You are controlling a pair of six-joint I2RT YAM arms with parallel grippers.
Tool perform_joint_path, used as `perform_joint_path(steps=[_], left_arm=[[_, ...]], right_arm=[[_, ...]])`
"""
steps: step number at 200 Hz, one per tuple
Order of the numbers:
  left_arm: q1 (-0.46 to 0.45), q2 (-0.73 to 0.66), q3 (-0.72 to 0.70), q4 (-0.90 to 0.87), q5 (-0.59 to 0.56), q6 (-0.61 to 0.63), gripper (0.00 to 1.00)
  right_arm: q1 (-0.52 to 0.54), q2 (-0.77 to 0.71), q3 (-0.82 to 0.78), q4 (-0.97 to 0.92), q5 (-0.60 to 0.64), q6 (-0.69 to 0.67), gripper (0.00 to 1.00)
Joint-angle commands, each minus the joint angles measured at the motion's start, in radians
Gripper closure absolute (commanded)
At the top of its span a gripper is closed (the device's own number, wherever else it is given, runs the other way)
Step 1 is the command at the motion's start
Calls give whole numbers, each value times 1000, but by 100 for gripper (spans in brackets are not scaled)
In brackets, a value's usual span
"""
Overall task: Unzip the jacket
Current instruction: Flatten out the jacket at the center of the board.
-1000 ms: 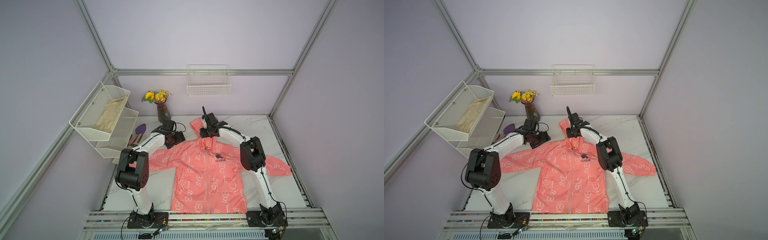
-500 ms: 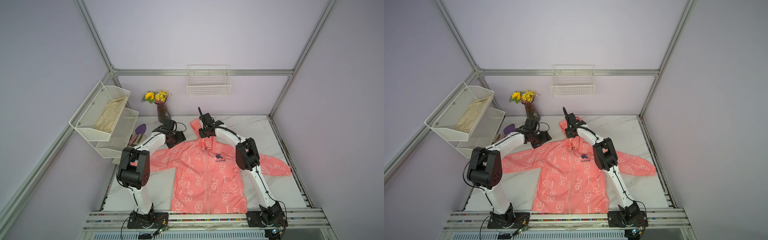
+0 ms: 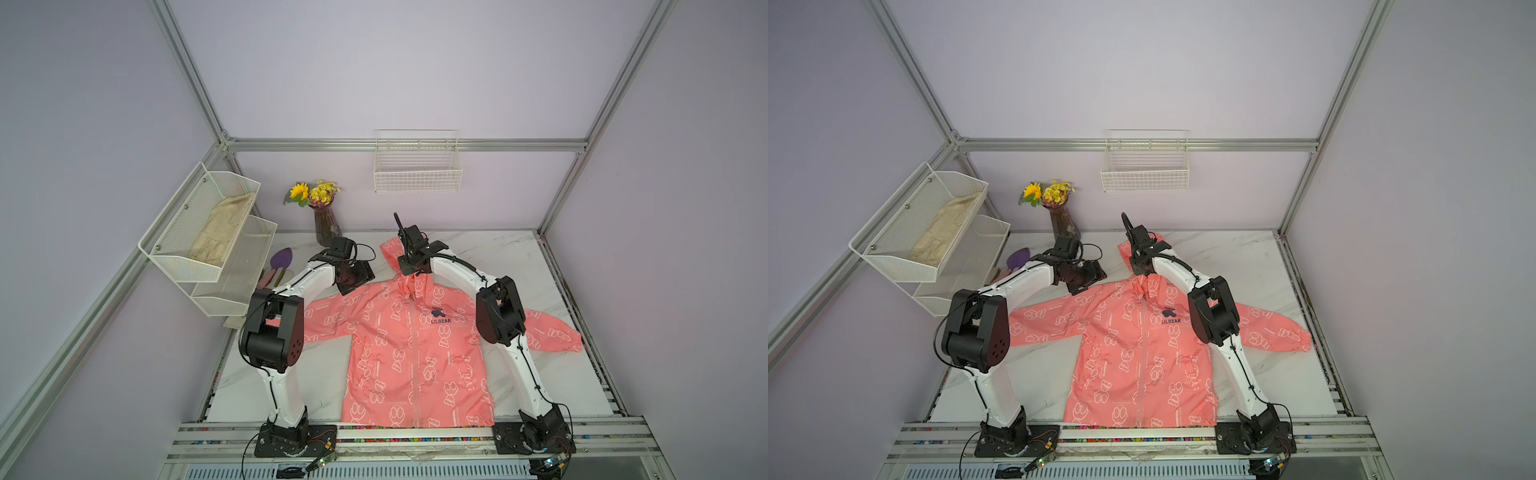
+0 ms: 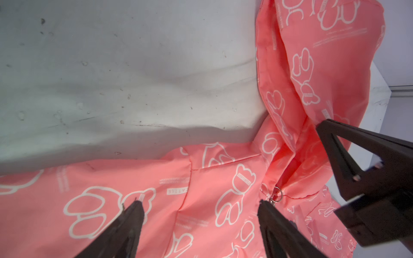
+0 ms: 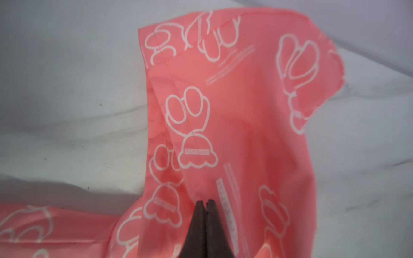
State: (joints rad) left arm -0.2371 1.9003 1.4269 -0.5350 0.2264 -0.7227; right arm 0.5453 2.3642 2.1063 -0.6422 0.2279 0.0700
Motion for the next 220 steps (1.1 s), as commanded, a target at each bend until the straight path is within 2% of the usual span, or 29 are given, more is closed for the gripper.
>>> perform_joint_path(steps=[1, 60, 89, 159, 220], left_arm=[[-17, 29, 76, 32, 18, -18, 19], [-60, 160, 221, 31, 48, -49, 20], [-80, 246, 299, 32, 74, -72, 21], [-102, 405, 500, 30, 83, -101, 22], [-101, 480, 624, 2, 52, -101, 27]], right_arm=[[-21, -128, -53, 128, 11, 36, 100], [-180, -287, -339, 336, -253, 285, 100], [-226, -347, -473, 434, -347, 340, 100], [-248, -410, -695, 542, -319, 461, 100], [-331, -454, -802, 533, -287, 574, 100]])
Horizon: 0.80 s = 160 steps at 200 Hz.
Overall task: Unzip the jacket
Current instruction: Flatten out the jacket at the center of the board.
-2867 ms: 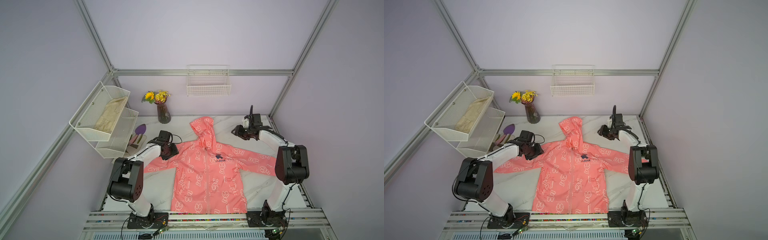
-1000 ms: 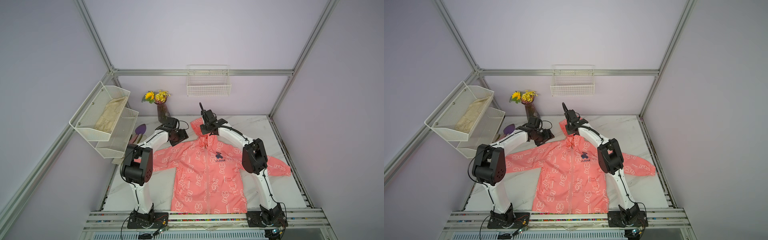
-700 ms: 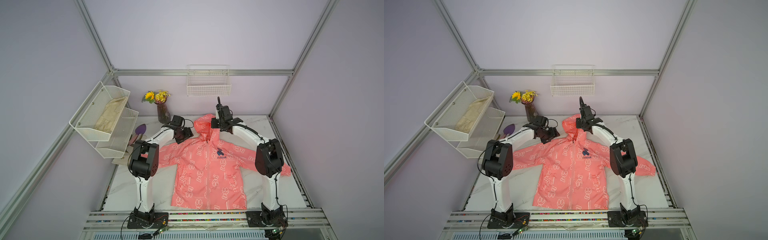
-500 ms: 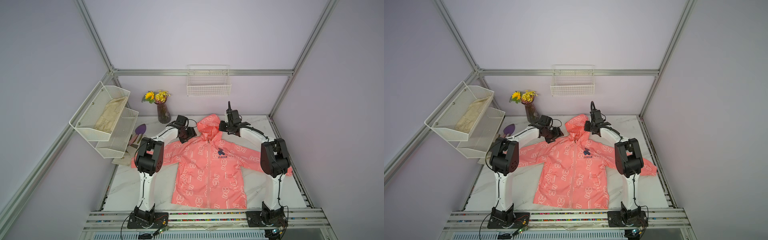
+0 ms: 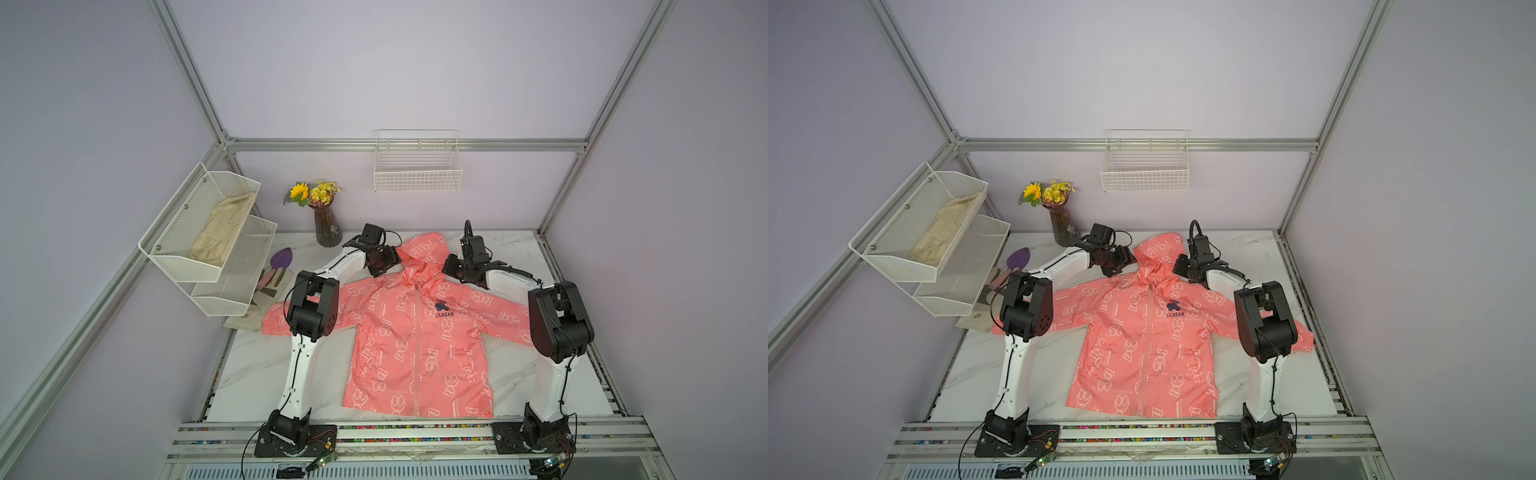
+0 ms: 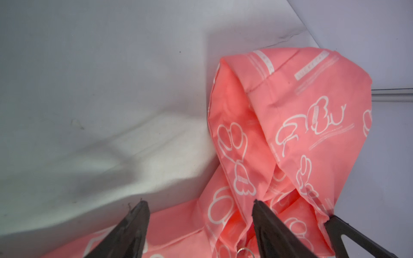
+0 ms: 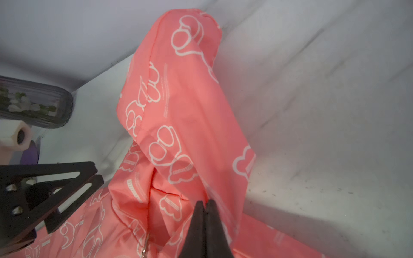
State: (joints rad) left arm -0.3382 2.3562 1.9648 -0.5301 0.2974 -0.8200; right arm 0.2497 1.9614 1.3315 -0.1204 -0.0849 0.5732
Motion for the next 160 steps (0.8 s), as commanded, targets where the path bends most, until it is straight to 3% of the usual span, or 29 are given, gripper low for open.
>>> perform_joint_path(steps=[1, 26, 56, 88, 129, 160], left_arm=[[1, 26, 88, -4, -20, -4, 28], [-2, 42, 114, -12, -36, 6, 29], [-10, 44, 130, -12, -60, 38, 30], [-22, 47, 156, -13, -90, 81, 30], [-24, 72, 178, -22, -91, 87, 30], [-23, 72, 169, -34, -98, 94, 30]], right_arm=[[-36, -51, -28, 10, 26, 71, 100], [-47, -58, -23, -41, 11, 20, 80], [-46, -68, 23, -66, -35, -134, 57], [-23, -25, 175, -161, -26, -314, 48], [103, 146, 456, -369, 70, -559, 43], [205, 249, 564, -448, 183, -670, 35]])
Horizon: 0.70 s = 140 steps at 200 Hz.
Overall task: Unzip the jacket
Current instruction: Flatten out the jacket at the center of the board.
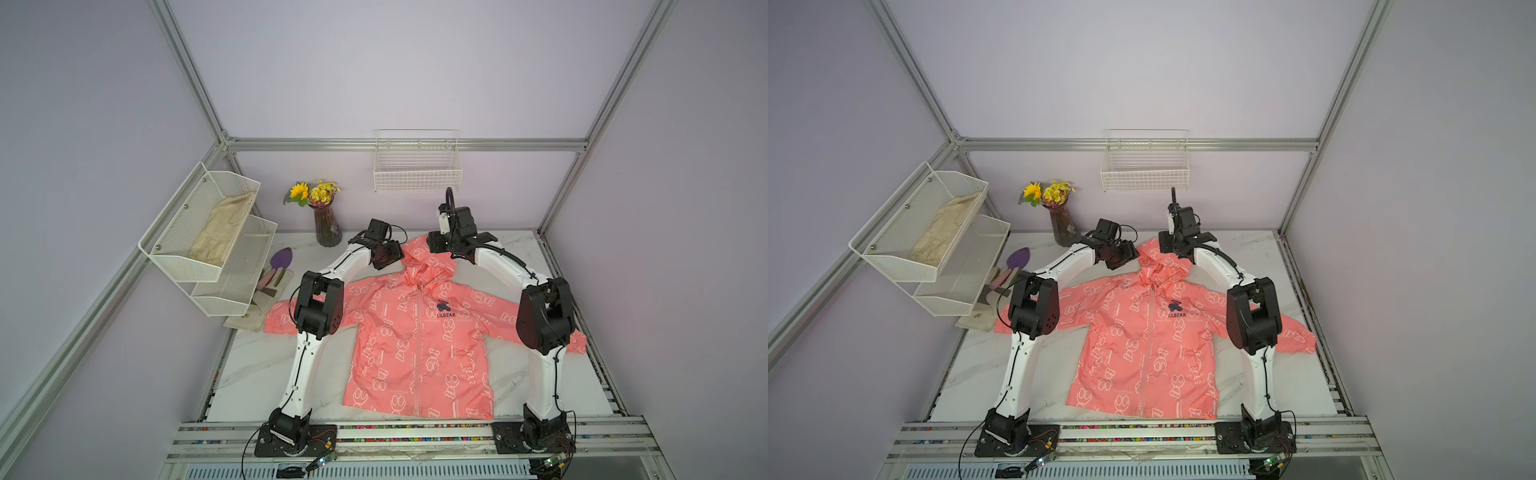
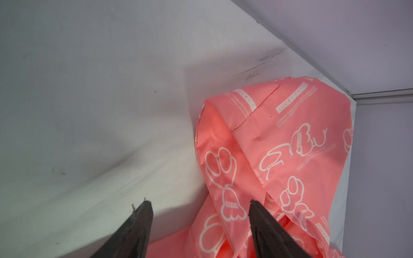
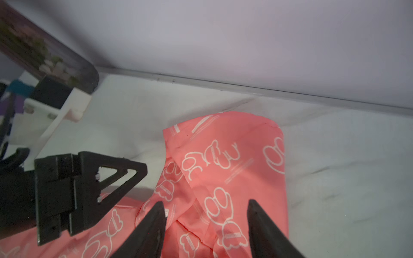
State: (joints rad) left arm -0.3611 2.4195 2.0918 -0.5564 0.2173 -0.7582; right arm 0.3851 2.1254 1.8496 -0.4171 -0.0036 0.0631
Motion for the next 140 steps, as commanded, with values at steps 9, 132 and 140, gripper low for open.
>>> perform_joint_path(steps=[9, 132, 140], left_arm=[[1, 4, 36, -10, -19, 34, 30], [24, -36, -62, 2, -18, 31, 30], [24, -37, -61, 1, -18, 30, 30]], right_arm=[[85, 107, 61, -156, 126, -170, 34], [95, 283, 215, -199, 420, -193, 41], [95, 291, 221, -201, 416, -203, 41]])
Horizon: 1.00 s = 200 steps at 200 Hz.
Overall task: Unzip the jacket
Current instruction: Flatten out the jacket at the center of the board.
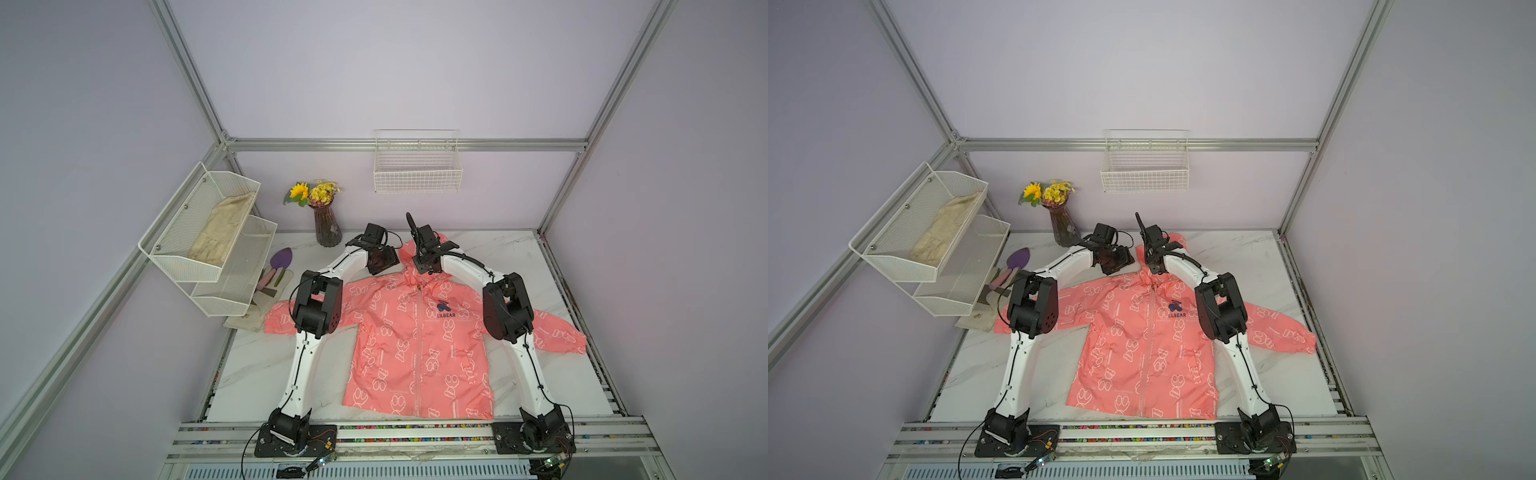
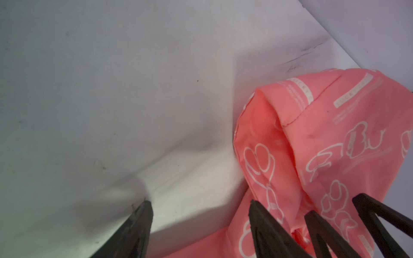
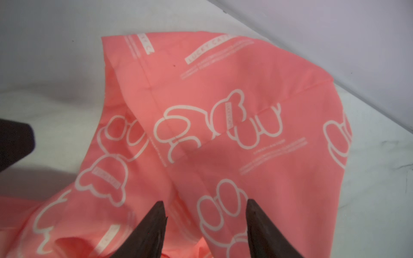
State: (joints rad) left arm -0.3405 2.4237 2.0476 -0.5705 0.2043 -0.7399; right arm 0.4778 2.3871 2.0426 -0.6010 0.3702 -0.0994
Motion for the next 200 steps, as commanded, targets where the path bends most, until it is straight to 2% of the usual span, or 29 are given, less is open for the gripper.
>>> perform_joint_path(steps=[1, 53, 73, 90, 111, 129, 141, 170, 200], left_arm=[[3, -40, -17, 16, -5, 11, 30], [4, -37, -17, 16, 0, 4, 30], [4, -32, -14, 20, 3, -1, 30], [4, -28, -9, 20, 9, -7, 30], [3, -28, -6, 20, 11, -10, 29], [4, -26, -3, 21, 9, -9, 28], [4, -21, 6, 20, 10, -9, 27], [3, -9, 19, 61, 58, 2, 24], [-13, -26, 5, 161, 127, 105, 19]], right_arm=[[2, 31, 30, -17, 42, -43, 41], [2, 69, 57, -35, 42, -79, 39], [2, 97, 82, -29, 94, -89, 41], [2, 133, 123, -32, 169, -94, 53], [2, 153, 183, -46, 267, -86, 82], [2, 114, 170, -16, 307, -78, 95], [2, 52, 112, 46, 298, -68, 100], [-2, -122, -88, 256, 214, -44, 100], [-26, -213, -147, 302, 94, 14, 100]])
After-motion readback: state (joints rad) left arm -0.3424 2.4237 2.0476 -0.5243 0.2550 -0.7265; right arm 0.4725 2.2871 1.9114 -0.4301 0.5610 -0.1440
